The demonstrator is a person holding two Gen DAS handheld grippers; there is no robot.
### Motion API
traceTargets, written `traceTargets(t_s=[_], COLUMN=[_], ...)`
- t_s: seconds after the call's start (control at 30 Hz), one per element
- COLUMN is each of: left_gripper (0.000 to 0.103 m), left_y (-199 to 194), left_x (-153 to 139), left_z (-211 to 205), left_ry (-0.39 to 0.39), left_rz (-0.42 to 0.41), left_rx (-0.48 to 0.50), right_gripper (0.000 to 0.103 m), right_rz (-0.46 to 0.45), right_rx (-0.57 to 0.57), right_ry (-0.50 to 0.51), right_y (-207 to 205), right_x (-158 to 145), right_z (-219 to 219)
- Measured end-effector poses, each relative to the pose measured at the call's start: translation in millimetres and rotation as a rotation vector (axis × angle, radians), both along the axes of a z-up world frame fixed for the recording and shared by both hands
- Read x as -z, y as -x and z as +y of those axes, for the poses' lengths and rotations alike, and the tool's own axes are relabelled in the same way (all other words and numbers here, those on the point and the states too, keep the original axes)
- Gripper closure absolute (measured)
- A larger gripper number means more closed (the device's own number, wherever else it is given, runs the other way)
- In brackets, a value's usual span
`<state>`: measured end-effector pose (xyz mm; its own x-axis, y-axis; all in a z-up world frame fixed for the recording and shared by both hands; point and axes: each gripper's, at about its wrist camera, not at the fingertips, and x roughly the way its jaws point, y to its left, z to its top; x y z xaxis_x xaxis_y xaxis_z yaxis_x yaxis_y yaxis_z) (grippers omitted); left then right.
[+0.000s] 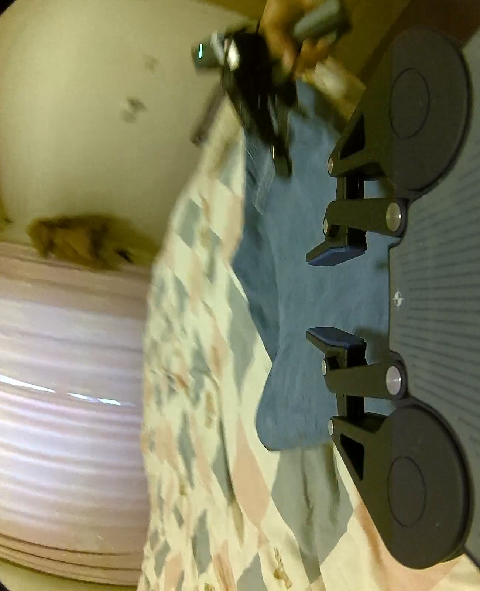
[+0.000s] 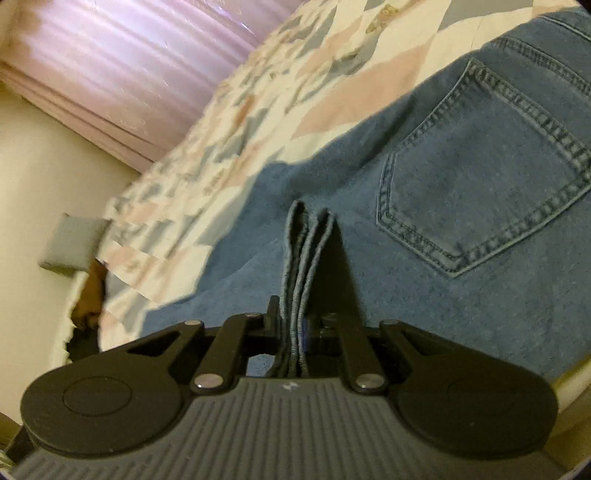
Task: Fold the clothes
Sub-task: 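Release the folded jeans and open both grippers above them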
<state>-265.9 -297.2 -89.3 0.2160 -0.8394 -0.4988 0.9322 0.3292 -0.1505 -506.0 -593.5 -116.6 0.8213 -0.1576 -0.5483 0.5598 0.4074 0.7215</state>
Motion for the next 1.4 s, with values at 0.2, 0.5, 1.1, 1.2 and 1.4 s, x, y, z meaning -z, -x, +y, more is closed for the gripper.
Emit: traceTargets(t_s=[0.2, 0.5, 1.1, 1.2, 1.4], left_gripper=[0.064, 0.062, 0.061, 0.061, 0.073], left_y=[-4, 40, 54, 56, 59], left_x=[-6, 3, 16, 9, 15], left_z=[-44, -98, -145, -148, -168], left_ry=[-0.066, -0.088, -0.154, -0.142, -0.151], left_rz=[-0.014, 0.016, -0.004, -0.021, -0.070], left_rx=[0.021, 0.153, 0.166, 0.170, 0.208], right_gripper=[0.094, 0.093, 0.063, 0.048, 0.093], right_rz=[-0.026, 0.096, 0.200, 0.408, 0.348], right_rx=[0.042, 0.230, 0.382, 0.503, 0.257], right_ry=[0.180, 0.102, 0.201, 0.557, 0.608], right_y=[37, 145, 184, 166, 133], right_x=[-45, -13, -16, -52, -22], right_z=[-36, -110, -133, -89, -32])
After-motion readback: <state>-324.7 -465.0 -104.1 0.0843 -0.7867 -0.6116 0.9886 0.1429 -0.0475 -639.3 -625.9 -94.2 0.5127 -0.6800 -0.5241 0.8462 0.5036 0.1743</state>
